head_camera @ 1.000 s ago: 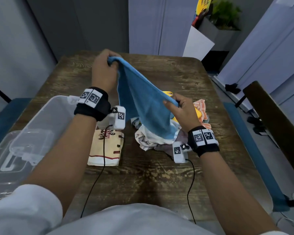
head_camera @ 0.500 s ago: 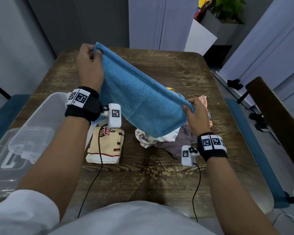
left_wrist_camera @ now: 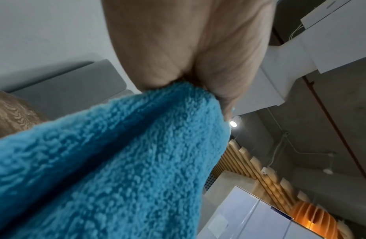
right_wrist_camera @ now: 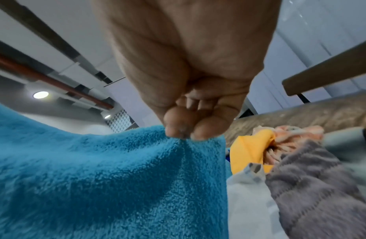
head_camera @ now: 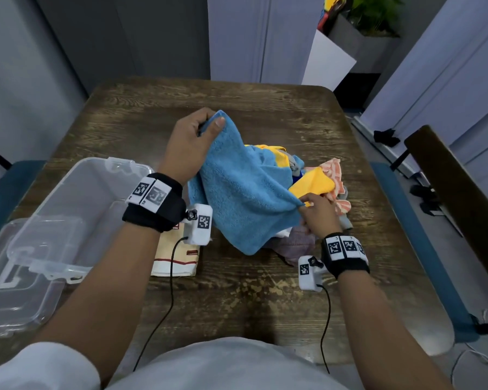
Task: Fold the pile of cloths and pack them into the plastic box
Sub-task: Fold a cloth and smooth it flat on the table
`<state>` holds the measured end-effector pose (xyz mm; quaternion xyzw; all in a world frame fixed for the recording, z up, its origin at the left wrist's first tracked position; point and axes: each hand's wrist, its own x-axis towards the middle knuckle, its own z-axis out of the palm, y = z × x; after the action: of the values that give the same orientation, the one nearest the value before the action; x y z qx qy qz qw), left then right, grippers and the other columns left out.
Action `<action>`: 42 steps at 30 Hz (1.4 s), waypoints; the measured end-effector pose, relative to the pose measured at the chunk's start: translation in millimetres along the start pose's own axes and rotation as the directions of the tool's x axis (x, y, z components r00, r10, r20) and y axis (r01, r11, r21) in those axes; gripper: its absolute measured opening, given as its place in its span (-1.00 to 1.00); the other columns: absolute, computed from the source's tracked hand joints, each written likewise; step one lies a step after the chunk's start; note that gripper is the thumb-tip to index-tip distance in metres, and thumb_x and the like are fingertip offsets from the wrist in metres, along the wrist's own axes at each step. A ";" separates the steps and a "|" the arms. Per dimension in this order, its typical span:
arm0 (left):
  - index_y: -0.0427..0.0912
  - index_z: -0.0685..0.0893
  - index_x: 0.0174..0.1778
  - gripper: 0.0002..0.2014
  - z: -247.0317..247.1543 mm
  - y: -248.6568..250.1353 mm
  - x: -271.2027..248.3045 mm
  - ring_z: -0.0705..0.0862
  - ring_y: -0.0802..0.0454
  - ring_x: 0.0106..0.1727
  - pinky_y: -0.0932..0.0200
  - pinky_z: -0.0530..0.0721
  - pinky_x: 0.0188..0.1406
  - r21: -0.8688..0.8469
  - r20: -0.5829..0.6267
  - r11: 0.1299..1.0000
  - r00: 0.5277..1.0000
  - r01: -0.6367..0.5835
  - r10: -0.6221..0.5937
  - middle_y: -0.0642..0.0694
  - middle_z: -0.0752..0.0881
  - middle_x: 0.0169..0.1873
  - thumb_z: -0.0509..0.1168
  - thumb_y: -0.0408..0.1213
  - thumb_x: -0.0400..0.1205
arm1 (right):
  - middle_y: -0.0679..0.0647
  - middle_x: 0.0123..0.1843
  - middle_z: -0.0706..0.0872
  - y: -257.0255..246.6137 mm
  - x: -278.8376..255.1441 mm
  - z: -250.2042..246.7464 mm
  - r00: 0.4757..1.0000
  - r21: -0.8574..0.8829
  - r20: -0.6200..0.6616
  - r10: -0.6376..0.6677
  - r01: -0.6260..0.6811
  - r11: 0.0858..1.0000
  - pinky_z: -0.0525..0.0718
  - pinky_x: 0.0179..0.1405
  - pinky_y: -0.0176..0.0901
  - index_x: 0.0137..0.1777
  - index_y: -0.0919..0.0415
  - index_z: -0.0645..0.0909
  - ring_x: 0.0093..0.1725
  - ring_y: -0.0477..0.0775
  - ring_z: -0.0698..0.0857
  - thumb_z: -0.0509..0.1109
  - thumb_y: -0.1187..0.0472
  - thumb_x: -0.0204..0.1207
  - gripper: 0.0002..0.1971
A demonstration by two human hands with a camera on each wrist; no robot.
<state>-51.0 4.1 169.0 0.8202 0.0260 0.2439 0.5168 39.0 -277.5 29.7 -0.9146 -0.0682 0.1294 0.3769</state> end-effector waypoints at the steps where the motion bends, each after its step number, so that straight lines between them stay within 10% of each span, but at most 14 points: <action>1: -0.31 0.65 -0.06 -0.71 1.4 2.0 -2.7 0.50 0.11 -0.25 0.15 0.50 -0.23 -0.010 0.011 1.000 1.000 0.003 -0.003 -0.10 0.57 -0.27 0.27 -0.13 0.78 | 0.18 -0.39 0.76 0.6 -1.1 1.3 0.999 0.082 0.028 0.026 -0.028 0.996 0.66 -0.51 -0.11 0.13 0.17 0.66 -0.49 0.13 0.72 0.25 0.32 0.66 -0.82; 4: -0.32 0.71 0.07 -0.75 5.2 5.7 -14.0 0.67 0.04 -0.12 0.12 0.66 -0.12 -0.099 0.053 0.995 0.999 -0.006 0.011 -0.28 0.74 -0.10 0.26 -0.19 0.79 | 0.41 -0.17 0.81 -2.3 -5.8 2.8 0.978 0.429 0.141 0.151 -0.198 0.881 0.79 -0.35 0.03 0.27 0.40 0.56 -0.32 0.28 0.81 0.17 0.28 0.76 -0.76; 8: -0.31 0.72 0.09 -0.79 8.1 1.0 -25.7 0.68 0.01 -0.07 0.11 0.66 -0.06 -0.156 0.095 0.988 0.995 0.010 0.005 -0.39 0.74 -0.02 0.26 -0.25 0.79 | 0.40 -0.03 0.83 2.9 -7.5 4.7 0.953 0.545 0.222 0.206 -0.297 0.784 0.84 -0.12 0.10 0.24 0.16 0.55 -0.11 0.32 0.86 0.25 -0.17 0.73 -0.61; 12: -0.29 0.71 0.04 -0.82 2.7 -13.3 -34.5 0.62 0.09 -0.14 0.18 0.61 -0.13 -0.090 0.005 0.994 0.998 0.060 -0.060 -0.23 0.70 -0.16 0.26 -0.26 0.79 | 0.40 -0.11 0.81 17.4 -6.5 5.2 0.977 0.422 0.019 0.215 -0.203 0.884 0.84 -0.13 0.34 -0.12 0.26 0.59 -0.26 0.33 0.85 0.43 -0.12 0.64 -0.60; 16: -0.16 0.67 -0.02 -0.85 -7.9 -34.8 -47.8 0.59 0.17 -0.22 0.28 0.58 -0.22 -0.011 -0.077 0.990 0.987 0.141 -0.142 -0.08 0.65 -0.22 0.24 -0.25 0.80 | 0.11 -0.37 0.76 51.5 13.1 2.8 0.969 0.267 -0.239 0.062 0.004 0.964 0.78 -0.22 0.38 -0.29 0.03 0.60 -0.31 0.25 0.80 0.29 -0.62 0.37 -0.34; 22: -0.08 0.60 -0.09 -0.84 -31.5 -23.6 -62.6 0.61 0.26 -0.30 0.30 0.64 -0.25 -0.251 -0.143 0.950 0.963 0.188 -0.229 0.15 0.69 -0.34 0.22 -0.28 0.80 | -0.05 -0.51 0.56 -40.0 -33.9 -37.6 0.739 0.214 -0.671 -0.068 0.281 0.936 0.60 -0.45 -0.18 -0.37 0.16 0.54 -0.50 -0.15 0.58 0.39 -0.20 0.64 -0.51; 25: -0.08 0.61 -0.07 -0.87 -47.3 -15.0 -66.4 0.66 0.20 -0.28 0.26 0.69 -0.24 -0.359 -0.077 0.907 0.962 0.218 -0.262 0.07 0.73 -0.28 0.24 -0.27 0.79 | 0.07 -0.52 0.59 -53.6 -42.2 -51.8 0.664 0.203 -0.742 -0.092 0.353 0.913 0.52 -0.50 -0.06 -0.36 0.15 0.58 -0.51 0.09 0.60 0.40 -0.24 0.62 -0.50; 34: 0.04 0.60 -0.18 -0.79 -43.9 -65.0 -36.2 0.57 0.14 -0.22 0.09 0.54 -0.12 0.020 -0.154 0.946 0.936 0.322 -0.316 -0.01 0.66 -0.23 0.24 -0.22 0.79 | 0.13 -0.38 0.75 -71.1 -5.9 -41.3 0.852 0.149 -0.496 -0.169 0.275 0.950 0.68 -0.52 -0.19 -0.28 0.12 0.59 -0.60 -0.06 0.69 0.44 -0.16 0.61 -0.61; 38: -0.02 0.63 -0.06 -0.86 -57.0 -48.0 -8.3 0.64 0.05 -0.10 -0.07 0.62 -0.06 -0.018 -0.239 0.982 0.953 0.190 -0.188 -0.10 0.71 -0.13 0.23 -0.12 0.77 | 0.11 -0.43 0.70 -94.2 7.4 -56.7 0.769 0.198 -0.608 -0.197 0.388 0.900 0.60 -0.60 -0.12 -0.29 0.06 0.54 -0.58 -0.02 0.71 0.43 -0.11 0.63 -0.65; 42: 0.06 0.59 -0.07 -0.88 -58.8 -28.3 -7.0 0.57 0.18 -0.14 0.23 0.55 -0.07 -0.054 -0.293 0.992 0.948 0.111 -0.122 0.02 0.65 -0.17 0.22 -0.16 0.78 | 0.21 -0.47 0.65 -98.8 5.0 -64.1 0.654 0.185 -0.720 -0.233 0.504 0.843 0.52 -0.61 -0.12 -0.33 -0.01 0.47 -0.59 0.07 0.67 0.40 -0.11 0.66 -0.64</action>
<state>-76.3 64.2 162.4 0.7618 0.1467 0.3332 0.5358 59.5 -249.6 142.4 -0.7755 -0.0901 -0.2802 0.5585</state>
